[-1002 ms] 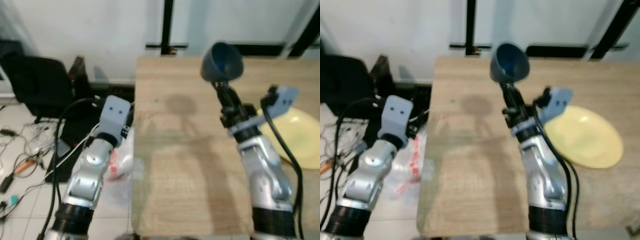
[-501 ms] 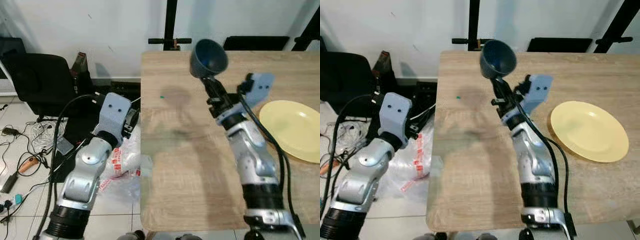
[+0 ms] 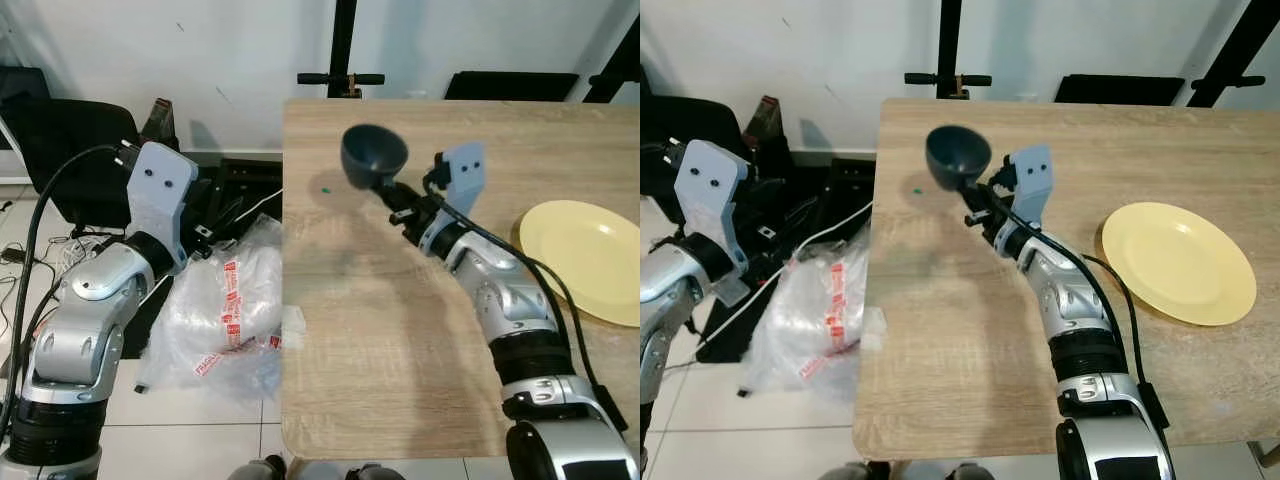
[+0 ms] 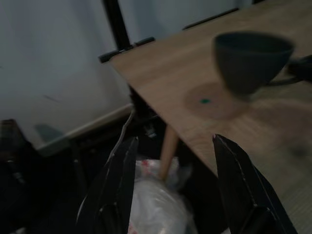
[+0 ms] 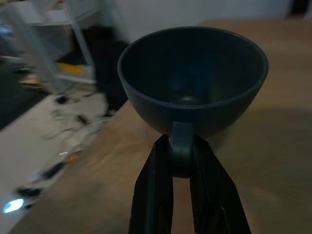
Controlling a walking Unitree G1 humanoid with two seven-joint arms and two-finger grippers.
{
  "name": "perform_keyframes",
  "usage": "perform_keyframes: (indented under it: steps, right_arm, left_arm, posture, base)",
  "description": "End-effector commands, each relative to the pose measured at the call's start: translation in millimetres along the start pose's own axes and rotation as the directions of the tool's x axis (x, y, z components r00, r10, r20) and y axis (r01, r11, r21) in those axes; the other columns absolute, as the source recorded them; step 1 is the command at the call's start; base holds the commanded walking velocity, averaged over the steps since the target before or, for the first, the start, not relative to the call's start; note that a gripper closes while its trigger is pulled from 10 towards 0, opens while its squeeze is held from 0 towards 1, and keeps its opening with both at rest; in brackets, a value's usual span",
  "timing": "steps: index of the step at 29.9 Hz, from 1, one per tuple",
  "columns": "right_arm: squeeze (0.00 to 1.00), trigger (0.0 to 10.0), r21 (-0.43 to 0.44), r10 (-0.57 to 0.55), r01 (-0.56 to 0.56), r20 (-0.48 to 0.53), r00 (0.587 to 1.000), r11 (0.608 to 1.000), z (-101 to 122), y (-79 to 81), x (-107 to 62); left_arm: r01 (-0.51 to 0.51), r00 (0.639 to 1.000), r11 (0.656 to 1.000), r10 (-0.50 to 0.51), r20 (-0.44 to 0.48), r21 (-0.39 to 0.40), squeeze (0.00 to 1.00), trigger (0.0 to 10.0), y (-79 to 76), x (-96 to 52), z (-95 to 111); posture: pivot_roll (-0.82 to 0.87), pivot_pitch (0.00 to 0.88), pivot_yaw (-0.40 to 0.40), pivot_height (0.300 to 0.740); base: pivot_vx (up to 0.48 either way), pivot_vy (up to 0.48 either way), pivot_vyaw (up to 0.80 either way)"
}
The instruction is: Setting the table
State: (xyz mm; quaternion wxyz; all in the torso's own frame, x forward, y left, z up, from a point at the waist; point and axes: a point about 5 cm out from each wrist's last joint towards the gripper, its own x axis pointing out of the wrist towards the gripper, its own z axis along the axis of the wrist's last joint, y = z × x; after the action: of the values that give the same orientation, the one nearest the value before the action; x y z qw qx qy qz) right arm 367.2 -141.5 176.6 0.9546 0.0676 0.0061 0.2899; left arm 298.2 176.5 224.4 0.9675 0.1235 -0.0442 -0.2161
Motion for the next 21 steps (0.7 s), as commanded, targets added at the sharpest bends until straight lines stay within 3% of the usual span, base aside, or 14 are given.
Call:
perform_keyframes:
  steps: [1,7,12,15,21]
  right_arm:
    - [0.00,10.0,0.048,0.072,-0.071,-0.027,0.997,0.996,-14.5,12.6,2.9]
    - [0.00,10.0,0.017,0.086,-0.085,-0.075,0.993,0.996,-32.0,25.8,14.4]
    - [0.00,10.0,0.028,0.062,-0.061,-0.071,0.995,0.998,-34.8,22.5,16.0]
    - [0.00,10.0,0.006,0.046,-0.046,-0.056,0.997,0.999,-31.0,16.8,12.3]
    - [0.00,10.0,-0.195,0.054,-0.062,-0.043,0.998,0.979,-15.3,7.7,-2.5]
  left_arm:
    - [0.045,0.998,0.999,-0.045,-0.034,-0.011,0.00,10.0,-11.6,-2.2,-7.2]
    - [0.147,0.985,0.989,-0.148,-0.093,-0.017,0.00,10.0,-24.8,-11.9,-13.6]
    - [0.238,0.961,0.968,-0.247,-0.123,-0.085,0.00,10.0,-25.8,-30.4,-12.3]
    - [0.248,0.956,0.965,-0.258,-0.139,-0.086,0.00,10.0,-22.3,-38.7,-12.9]
    - [0.253,0.951,0.964,-0.264,-0.163,-0.087,0.00,10.0,-24.1,-39.8,-19.4]
  posture:
    - [-0.02,0.105,0.038,0.740]
    - [0.00,0.109,0.035,0.740]
    - [0.02,0.109,0.038,0.740]
    - [0.02,0.108,0.041,0.740]
    - [0.00,0.096,0.050,0.740]
  base:
    - [0.000,0.000,0.00]
    - [0.000,0.000,0.00]
    - [0.000,0.000,0.00]
    - [0.000,0.000,0.00]
    - [0.000,0.000,0.00]
